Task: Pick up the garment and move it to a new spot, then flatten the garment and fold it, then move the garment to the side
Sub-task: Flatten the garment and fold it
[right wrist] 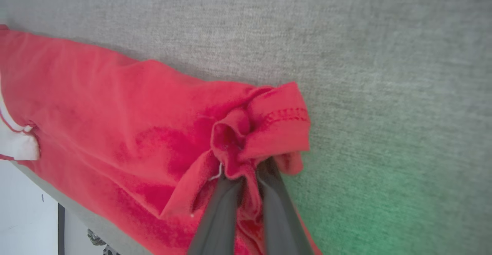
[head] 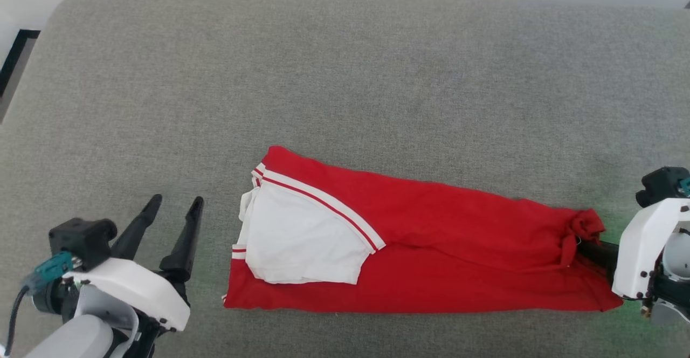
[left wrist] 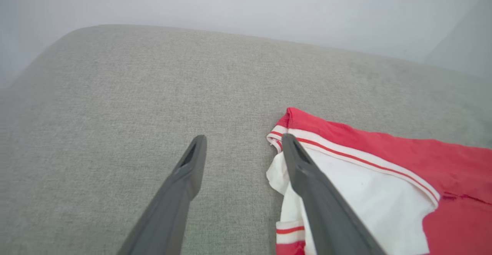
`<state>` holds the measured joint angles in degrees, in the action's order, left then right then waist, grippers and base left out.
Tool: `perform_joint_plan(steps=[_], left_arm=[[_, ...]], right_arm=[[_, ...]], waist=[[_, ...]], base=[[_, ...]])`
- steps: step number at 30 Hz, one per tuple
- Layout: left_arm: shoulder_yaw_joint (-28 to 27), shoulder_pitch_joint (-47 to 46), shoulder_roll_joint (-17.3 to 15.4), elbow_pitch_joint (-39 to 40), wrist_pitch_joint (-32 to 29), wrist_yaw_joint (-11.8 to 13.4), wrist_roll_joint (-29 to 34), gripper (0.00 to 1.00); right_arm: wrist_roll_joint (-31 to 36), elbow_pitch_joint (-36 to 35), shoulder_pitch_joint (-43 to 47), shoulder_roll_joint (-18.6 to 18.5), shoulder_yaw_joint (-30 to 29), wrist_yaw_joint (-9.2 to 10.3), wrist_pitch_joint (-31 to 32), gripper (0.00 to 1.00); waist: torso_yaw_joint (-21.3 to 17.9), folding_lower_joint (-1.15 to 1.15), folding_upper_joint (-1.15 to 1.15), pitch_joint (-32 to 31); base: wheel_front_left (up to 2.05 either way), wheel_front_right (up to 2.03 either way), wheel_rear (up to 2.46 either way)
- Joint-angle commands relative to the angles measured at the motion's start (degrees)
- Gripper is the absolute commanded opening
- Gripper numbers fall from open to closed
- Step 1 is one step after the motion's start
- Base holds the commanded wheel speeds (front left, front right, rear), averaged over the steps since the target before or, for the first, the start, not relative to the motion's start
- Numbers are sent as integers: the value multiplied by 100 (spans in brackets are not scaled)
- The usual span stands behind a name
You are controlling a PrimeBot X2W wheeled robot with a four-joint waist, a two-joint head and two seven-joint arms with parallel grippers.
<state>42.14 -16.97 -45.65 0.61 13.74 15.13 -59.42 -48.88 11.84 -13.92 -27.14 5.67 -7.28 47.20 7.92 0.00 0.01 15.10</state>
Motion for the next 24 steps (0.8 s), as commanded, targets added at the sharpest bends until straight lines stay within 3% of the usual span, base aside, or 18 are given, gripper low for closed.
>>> perform_joint_plan(steps=[1, 9, 17, 21, 24], left_arm=[[-135, 161, 94, -3, 80, -12, 34, 100], [-1214, 971, 641, -36, 152, -267, 524, 100], [-2158, 1624, 1278, -119, 154, -724, 1004, 100], [-2430, 1756, 1534, -200, 154, -926, 1227, 100], [-2614, 1851, 1714, -264, 155, -1059, 1314, 100]], right_arm=[[-133, -16, 43, 21, 69, -34, 10, 0], [-481, -361, 205, -516, -547, -33, 61, 0], [-159, 124, 302, -1049, -1477, -31, -103, 0], [142, 416, 172, -1194, -1660, -20, -120, 0], [68, 236, 160, -1118, -1593, -20, 12, 0]], waist=[[6, 0, -1, -37], [-20, 0, -1, -204], [-98, 0, -1, -296], [-133, 0, -1, -328], [-140, 0, -1, -382]], base=[[0, 0, 0], [0, 0, 0], [0, 0, 0], [0, 0, 0], [0, 0, 0]])
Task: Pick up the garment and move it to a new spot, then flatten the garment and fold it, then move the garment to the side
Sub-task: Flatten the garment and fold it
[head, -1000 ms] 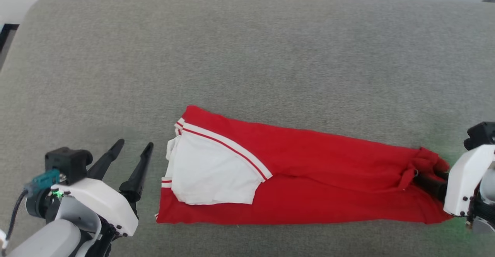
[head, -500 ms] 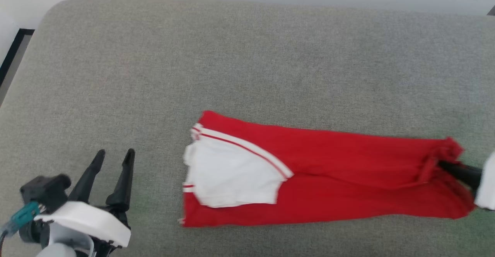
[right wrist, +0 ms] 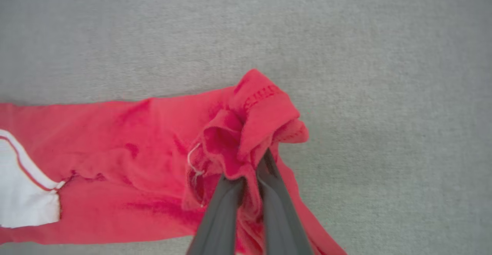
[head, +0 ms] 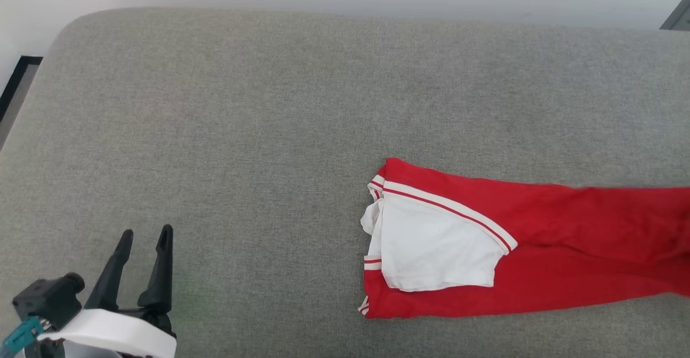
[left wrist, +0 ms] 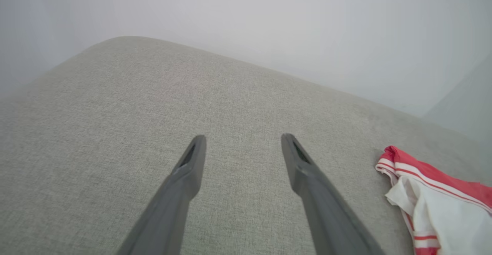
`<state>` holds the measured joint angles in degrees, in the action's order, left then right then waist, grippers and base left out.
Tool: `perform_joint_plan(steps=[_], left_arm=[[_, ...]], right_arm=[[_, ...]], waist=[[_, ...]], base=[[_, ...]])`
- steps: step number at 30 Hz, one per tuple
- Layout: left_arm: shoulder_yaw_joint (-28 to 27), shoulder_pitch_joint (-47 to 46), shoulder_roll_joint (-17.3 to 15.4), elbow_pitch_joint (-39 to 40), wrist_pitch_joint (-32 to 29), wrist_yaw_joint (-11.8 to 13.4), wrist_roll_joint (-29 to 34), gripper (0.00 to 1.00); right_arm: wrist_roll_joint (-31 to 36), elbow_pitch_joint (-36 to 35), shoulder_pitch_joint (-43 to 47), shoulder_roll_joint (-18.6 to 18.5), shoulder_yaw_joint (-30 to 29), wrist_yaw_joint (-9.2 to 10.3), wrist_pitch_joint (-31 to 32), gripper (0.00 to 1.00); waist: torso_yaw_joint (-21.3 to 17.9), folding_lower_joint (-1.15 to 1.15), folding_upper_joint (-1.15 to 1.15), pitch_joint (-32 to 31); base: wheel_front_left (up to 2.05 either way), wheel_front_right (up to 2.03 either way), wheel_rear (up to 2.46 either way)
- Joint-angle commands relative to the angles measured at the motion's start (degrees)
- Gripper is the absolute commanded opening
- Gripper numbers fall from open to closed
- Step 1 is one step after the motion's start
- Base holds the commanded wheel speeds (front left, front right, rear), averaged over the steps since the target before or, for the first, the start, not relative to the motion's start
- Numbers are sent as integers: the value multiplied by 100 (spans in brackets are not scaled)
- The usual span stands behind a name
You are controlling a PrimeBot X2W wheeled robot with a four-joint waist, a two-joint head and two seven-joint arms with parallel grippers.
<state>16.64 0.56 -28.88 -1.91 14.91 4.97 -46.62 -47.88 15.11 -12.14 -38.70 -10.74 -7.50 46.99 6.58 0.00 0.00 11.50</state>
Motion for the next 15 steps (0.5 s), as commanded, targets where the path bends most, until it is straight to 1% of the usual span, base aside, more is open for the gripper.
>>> perform_joint_plan(steps=[1, 5, 9, 10, 13, 15], left_arm=[[-126, 123, 92, -29, 37, -85, 87, 100], [-376, 230, 307, -42, 37, -220, 297, 100], [-570, 303, 513, -50, 33, -374, 479, 100], [-570, 303, 513, -50, 33, -374, 479, 100], [-666, 325, 656, -76, 33, -494, 611, 100], [-668, 317, 735, -119, 33, -563, 687, 100]], right_arm=[[-56, -231, 11, 51, 73, 2, 62, 0], [-326, -1003, 193, 330, 232, 2, 261, 0], [-347, -1809, 367, 670, 570, 2, 375, 0], [-347, -1809, 367, 670, 570, 2, 375, 0], [-217, -2153, 409, 939, 950, 2, 405, 0], [-116, -2235, 317, 1106, 1231, 2, 377, 0]], waist=[[-9, 0, 0, -38], [13, 0, 0, -106], [84, 0, 0, -163], [84, 0, 0, -163], [170, 0, 0, -217], [245, 0, 0, -254]], base=[[0, 0, 0], [0, 0, 0], [0, 0, 0], [0, 0, 0], [0, 0, 0], [0, 0, 0]])
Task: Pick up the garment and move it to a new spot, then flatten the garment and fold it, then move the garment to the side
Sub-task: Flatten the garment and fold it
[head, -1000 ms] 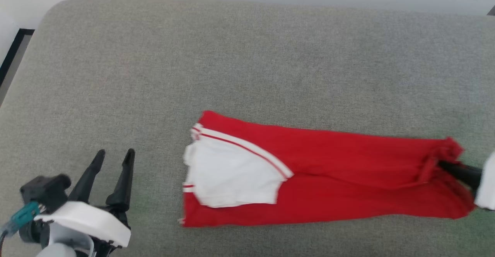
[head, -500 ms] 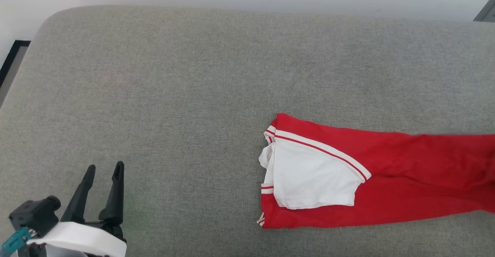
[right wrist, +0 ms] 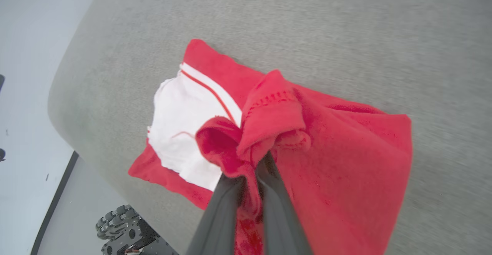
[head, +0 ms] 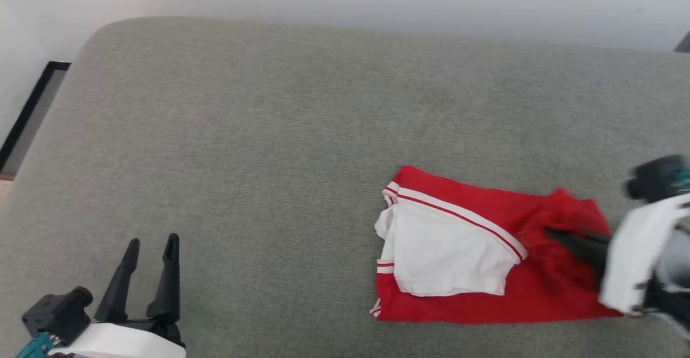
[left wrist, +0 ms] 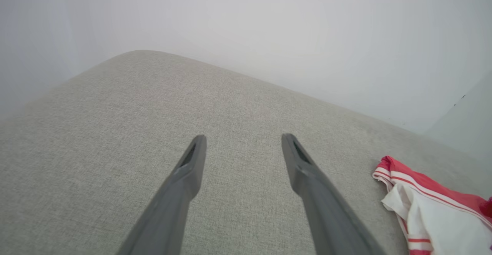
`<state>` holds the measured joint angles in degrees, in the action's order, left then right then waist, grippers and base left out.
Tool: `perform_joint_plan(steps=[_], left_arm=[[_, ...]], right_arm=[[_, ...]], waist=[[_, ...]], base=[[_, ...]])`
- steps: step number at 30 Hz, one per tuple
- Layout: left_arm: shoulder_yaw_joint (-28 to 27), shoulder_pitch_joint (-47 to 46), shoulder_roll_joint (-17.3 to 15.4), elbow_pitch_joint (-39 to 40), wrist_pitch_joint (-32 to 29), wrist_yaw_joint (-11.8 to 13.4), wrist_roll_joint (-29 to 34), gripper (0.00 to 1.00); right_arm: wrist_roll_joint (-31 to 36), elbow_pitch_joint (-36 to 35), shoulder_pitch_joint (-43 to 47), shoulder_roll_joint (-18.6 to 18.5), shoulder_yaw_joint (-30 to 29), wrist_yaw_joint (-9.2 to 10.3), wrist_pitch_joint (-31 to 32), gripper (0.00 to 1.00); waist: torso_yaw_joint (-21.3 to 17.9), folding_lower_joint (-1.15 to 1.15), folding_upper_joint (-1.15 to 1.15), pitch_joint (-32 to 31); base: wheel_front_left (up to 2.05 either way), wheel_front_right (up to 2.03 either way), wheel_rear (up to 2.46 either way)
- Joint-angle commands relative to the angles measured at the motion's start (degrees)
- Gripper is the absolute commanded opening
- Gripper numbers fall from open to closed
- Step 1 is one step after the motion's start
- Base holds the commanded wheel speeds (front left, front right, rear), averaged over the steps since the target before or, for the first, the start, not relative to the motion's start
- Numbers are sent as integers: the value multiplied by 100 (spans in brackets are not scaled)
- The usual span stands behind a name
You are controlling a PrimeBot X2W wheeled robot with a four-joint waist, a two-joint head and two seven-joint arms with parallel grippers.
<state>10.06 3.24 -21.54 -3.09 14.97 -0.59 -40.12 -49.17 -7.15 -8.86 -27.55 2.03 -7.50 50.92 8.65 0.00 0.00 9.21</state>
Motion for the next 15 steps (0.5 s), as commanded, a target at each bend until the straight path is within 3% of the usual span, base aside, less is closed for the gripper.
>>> perform_joint_plan(steps=[1, 12, 13, 14, 15], left_arm=[[-14, 31, 37, -21, 28, -46, 52, 100], [72, -264, 362, -285, 28, -340, 269, 100], [71, -279, 379, -302, 28, -353, 278, 100], [74, -284, 395, -322, 28, -356, 289, 100], [67, -285, 411, -339, 28, -375, 292, 100]], right_arm=[[23, -8, -67, 92, 94, 2, -29, 0], [369, 1072, -832, 612, 1423, 2, -691, 1], [318, 1176, -877, 655, 1512, 2, -753, 27], [293, 1284, -932, 670, 1564, 2, -828, 69], [292, 1363, -982, 664, 1605, 2, -896, 100]], waist=[[79, 0, 0, -41], [682, 0, 0, -126], [703, 0, 0, -131], [716, 0, 0, -140], [725, 0, 0, -151]], base=[[0, 0, 0], [0, 0, 0], [0, 0, 0], [0, 0, 0], [0, 0, 0]])
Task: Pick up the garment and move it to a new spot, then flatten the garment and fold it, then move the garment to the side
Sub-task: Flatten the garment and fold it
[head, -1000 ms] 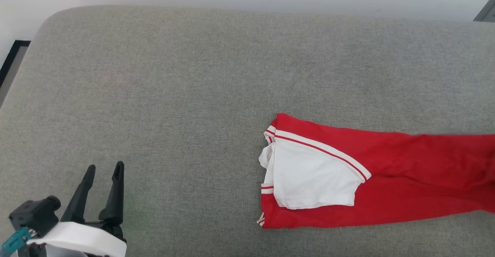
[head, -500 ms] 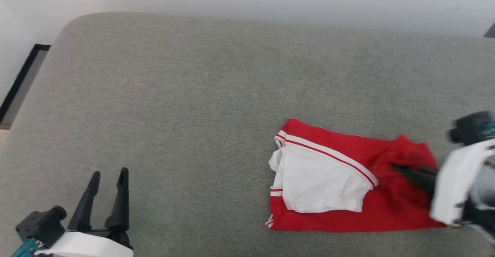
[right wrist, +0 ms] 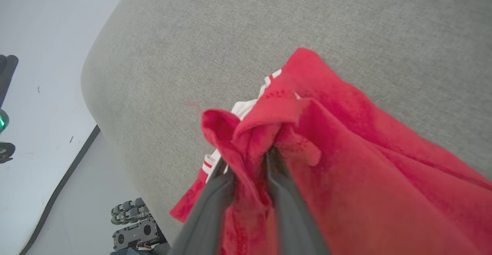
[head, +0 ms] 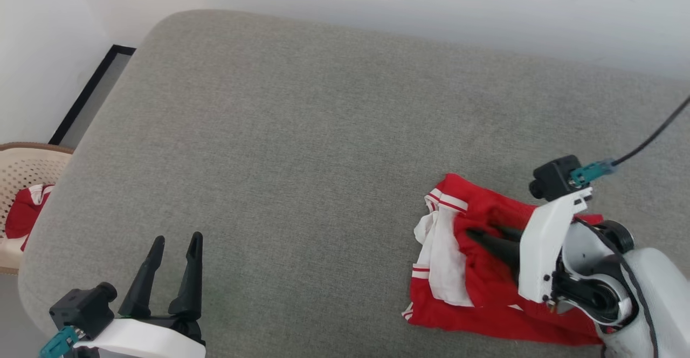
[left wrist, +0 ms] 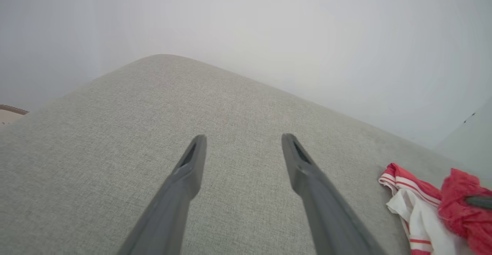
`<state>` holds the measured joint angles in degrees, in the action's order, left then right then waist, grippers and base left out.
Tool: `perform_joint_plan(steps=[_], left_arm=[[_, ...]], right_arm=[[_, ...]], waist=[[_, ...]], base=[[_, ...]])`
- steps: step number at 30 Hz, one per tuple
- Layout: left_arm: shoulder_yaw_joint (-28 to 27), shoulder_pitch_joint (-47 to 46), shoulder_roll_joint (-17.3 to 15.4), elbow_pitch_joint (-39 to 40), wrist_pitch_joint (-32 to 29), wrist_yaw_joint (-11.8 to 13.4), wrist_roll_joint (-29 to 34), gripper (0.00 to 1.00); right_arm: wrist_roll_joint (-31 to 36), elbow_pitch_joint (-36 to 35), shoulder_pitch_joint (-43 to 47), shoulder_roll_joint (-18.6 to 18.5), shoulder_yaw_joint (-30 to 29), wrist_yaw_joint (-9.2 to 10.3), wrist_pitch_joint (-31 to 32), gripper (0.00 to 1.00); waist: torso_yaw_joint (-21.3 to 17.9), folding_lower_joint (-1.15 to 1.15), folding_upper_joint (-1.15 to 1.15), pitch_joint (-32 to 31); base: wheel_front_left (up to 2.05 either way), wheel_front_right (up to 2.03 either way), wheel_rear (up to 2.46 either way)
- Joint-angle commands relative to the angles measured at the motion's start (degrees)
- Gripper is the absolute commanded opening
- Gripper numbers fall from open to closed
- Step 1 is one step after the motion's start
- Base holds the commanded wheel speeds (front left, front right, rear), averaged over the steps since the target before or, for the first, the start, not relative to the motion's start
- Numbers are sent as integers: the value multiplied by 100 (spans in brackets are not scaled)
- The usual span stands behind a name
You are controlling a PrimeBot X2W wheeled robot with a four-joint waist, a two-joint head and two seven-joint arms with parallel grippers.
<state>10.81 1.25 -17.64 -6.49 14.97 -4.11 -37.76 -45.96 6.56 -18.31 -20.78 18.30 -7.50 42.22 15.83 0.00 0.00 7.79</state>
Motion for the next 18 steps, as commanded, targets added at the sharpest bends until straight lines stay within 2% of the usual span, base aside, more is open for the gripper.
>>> perform_joint_plan(steps=[1, 6, 11, 17, 18], left_arm=[[-18, -81, 28, -14, 28, -37, 66, 100], [-138, 52, 59, -32, 28, -74, 58, 100], [-335, 169, 77, 20, 28, -77, 73, 100], [-552, 308, 84, 114, 28, -62, 107, 100], [-619, 346, 92, 185, 28, -108, 94, 100]], right_arm=[[-49, 55, -77, -17, 36, 2, -60, 100], [-287, -8, -162, -80, 134, 2, -135, 100], [-445, -369, -68, -254, -164, 2, -407, 100], [-336, -704, 119, -506, -498, 2, -746, 100], [-281, -776, 236, -562, -632, 2, -965, 100]], waist=[[10, 0, 0, -21], [-112, 0, 0, -102], [-385, 0, 0, -183], [-743, 0, 0, -269], [-881, 0, 0, -302]], base=[[0, 0, 0], [0, 0, 0], [0, 0, 0], [0, 0, 0], [0, 0, 0]])
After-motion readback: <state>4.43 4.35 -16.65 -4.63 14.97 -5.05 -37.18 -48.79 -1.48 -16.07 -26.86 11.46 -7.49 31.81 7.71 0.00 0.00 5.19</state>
